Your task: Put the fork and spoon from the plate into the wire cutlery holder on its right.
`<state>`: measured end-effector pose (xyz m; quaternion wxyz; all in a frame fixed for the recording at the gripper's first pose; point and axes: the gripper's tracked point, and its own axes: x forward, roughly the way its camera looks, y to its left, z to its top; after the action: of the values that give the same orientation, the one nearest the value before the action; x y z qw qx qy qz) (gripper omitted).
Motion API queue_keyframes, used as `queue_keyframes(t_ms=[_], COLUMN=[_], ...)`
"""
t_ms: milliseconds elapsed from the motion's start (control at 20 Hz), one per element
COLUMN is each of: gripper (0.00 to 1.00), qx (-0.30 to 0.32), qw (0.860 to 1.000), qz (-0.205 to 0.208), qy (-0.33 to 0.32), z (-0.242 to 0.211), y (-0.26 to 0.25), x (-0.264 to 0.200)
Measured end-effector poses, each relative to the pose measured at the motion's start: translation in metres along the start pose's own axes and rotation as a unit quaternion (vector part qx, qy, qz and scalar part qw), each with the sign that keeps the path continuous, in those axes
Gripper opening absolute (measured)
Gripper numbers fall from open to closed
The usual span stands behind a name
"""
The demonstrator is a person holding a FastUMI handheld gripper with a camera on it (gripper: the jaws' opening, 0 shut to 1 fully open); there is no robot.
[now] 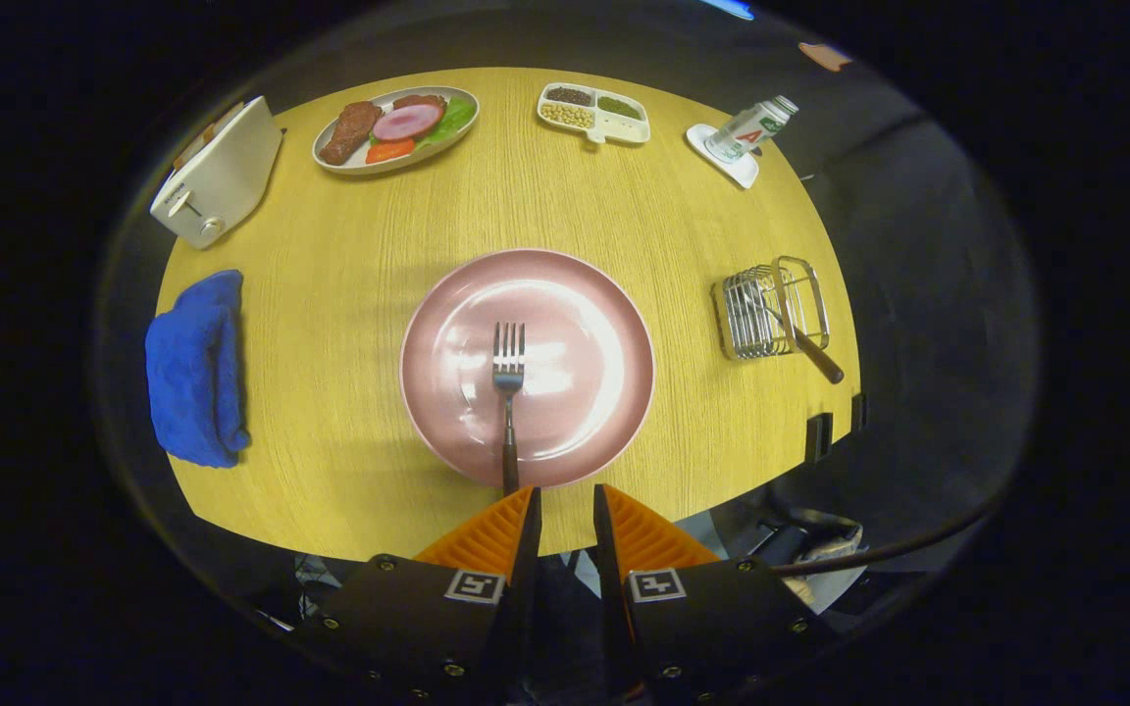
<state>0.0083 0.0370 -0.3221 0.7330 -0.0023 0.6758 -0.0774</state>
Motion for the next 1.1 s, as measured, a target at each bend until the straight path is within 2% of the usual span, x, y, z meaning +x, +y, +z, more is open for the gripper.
queue_keyframes(t_ms=[550,1050,1100], gripper=[0.32,0.32,0.24], qx=[0.024,-0.010,-0.016], qw=[0.998,0.998,0.998], qz=[0.048,0.050,0.051], qy=[0.030,0.038,0.034], z=[-0.041,-0.051,-0.049], y=[0.030,0.036,0.036], x=[0.044,0.079,0.079])
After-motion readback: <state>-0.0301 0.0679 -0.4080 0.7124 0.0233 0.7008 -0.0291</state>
